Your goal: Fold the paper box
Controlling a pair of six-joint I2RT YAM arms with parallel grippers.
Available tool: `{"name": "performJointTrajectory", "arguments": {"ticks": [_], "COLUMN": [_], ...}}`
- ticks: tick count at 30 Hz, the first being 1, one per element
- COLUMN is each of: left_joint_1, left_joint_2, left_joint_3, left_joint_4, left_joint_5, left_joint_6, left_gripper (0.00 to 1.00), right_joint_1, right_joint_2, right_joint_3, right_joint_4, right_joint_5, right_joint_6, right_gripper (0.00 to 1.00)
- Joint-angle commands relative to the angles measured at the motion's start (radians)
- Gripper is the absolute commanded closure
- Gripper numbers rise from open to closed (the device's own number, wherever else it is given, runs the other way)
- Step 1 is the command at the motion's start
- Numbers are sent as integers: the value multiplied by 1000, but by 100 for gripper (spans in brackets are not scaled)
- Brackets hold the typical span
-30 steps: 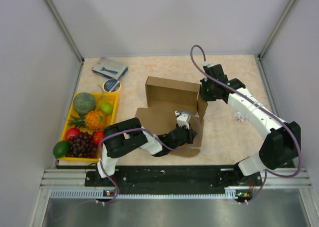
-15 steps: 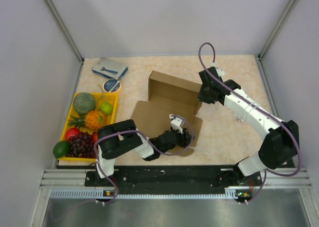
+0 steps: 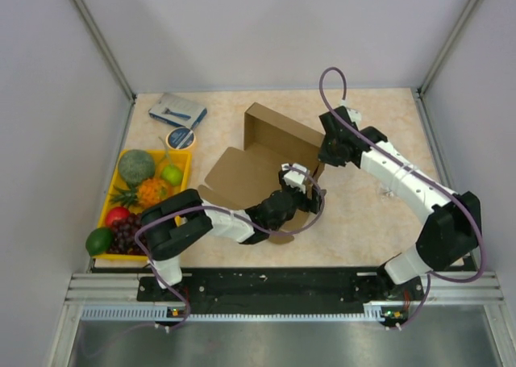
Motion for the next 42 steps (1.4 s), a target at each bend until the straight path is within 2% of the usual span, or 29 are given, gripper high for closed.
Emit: {"name": "performJointTrajectory", "arguments": {"ticks": [1,6,10,11,12,13,14,15,18,20,23,25,26,28,29,31,32,34,42], "left_joint_1": [40,74,112,118,126,142,150,156,179,195,218,239,245,270,276,297,302,316,377], "left_joint_2": [35,76,81,78,76,75,73,73,73,72,73,78,78,79,87,93,99,98,101], "left_joint_3": [59,99,90,87,75,68,64,62,47,32,41,47,47,51,55,76,82,90,146], "left_joint_4": [-26,-23,10,17,25,31,43,43,56,66,54,39,40,37,34,7,-4,-9,-130], "left_joint_5": [-45,12,84,100,125,152,196,204,244,265,333,382,394,461,480,541,560,593,731], "left_joint_6": [56,88,116,120,124,124,124,124,117,119,124,119,117,117,117,119,120,122,154], "left_gripper": [27,38,57,65,69,71,80,85,95,96,97,97,97,98,98,98,98,98,99], "right_joint_1": [14,23,23,24,23,23,23,23,21,14,-32,-70,-115,-124,-123,-123,-127,-144,-216], "right_joint_2": [28,30,22,18,12,-7,-19,-30,-67,-91,-116,-169,-200,-316,-353,-411,-416,-394,-214], "right_joint_3": [30,38,48,52,52,53,53,56,85,95,41,-34,-122,-244,-371,-476,-546,-580,-536], "right_joint_4": [-32,-34,-31,-29,-28,-25,-20,-14,-6,3,67,205,262,482,562,757,819,934,1031], "right_joint_5": [-47,-67,-104,-105,-101,-86,-81,-78,-104,-93,-174,-295,-355,-452,-475,-454,-466,-495,-704], "right_joint_6": [-7,-24,-76,-97,-138,-163,-186,-233,-368,-430,-551,-588,-594,-640,-663,-691,-703,-734,-878], "right_gripper": [98,98,95,89,77,70,63,52,41,37,35,35,36,35,35,34,34,33,29]}}
